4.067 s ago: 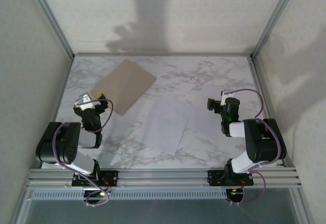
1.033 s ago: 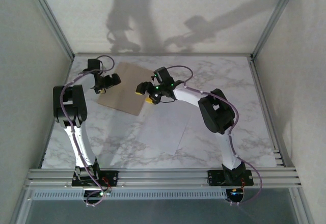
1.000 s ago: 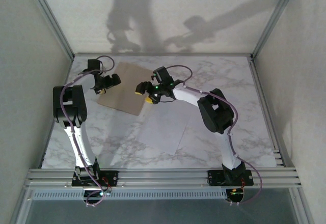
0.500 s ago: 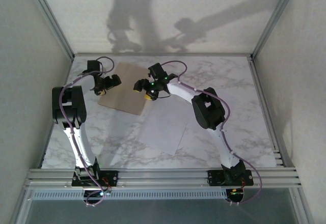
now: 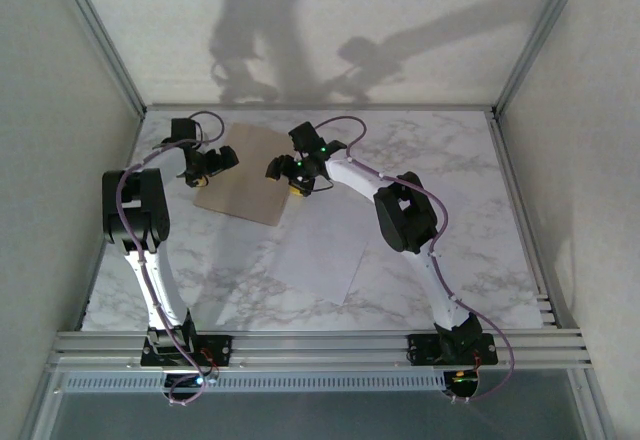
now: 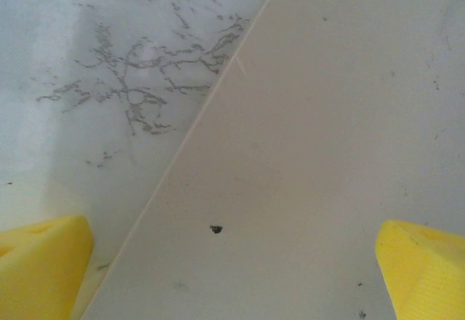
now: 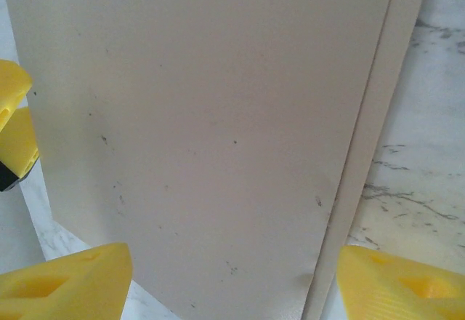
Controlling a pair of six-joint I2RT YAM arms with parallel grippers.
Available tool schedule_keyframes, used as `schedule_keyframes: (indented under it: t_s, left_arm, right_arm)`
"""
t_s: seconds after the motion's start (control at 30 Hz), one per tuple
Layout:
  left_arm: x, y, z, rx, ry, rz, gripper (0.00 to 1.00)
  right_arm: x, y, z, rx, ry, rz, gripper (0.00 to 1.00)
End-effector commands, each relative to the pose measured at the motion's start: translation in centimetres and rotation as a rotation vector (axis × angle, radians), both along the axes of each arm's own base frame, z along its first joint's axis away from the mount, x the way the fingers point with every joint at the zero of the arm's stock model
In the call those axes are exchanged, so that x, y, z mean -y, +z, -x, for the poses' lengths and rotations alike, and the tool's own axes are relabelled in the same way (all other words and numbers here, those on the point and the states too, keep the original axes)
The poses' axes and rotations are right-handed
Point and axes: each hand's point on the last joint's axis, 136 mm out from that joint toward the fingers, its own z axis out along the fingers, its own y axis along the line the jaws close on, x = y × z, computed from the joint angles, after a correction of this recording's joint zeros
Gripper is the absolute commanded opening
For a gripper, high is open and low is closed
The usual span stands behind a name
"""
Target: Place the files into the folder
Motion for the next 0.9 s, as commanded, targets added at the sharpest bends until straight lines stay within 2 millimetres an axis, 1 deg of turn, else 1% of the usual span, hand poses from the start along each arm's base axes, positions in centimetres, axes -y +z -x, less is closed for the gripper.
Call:
schedule_keyframes:
  t_s: [0.0, 0.17, 0.33, 0.6, 0.77, 0.87]
  left_arm:
    - [0.7, 1.5, 0.1, 0.023, -0.009, 0.033, 0.99]
    - [0.9, 1.6, 0.1, 0.026, -0.014, 0.045, 0.99]
    - [1.0, 1.9, 0.1, 0.028, -0.022, 0.048, 0.99]
    - [1.5, 1.7, 0.3, 0.022, -0.033, 0.061, 0.98]
    - [1.9, 1.7, 0.5, 0.018, -0.044, 0.071, 0.97]
    - [2.0, 1.8, 0.6, 0.013, -0.046, 0.074, 0.97]
  right_arm:
    - [0.1, -1.9, -0.3, -0.021, 0.002, 0.027, 0.74]
    - [-0.2, -2.2, -0.4, -0.025, 0.009, 0.017, 0.74]
    - [-0.2, -2.7, -0.4, -0.036, 0.010, 0.023, 0.74]
    - [-1.0, -2.5, -0.4, -0.048, 0.018, -0.013, 0.74]
    - [-1.9, -1.6, -0.1, -0.071, 0.023, -0.068, 0.74]
    - [-2.7, 0.2, -0.1, -0.076, 0.024, -0.132, 0.75]
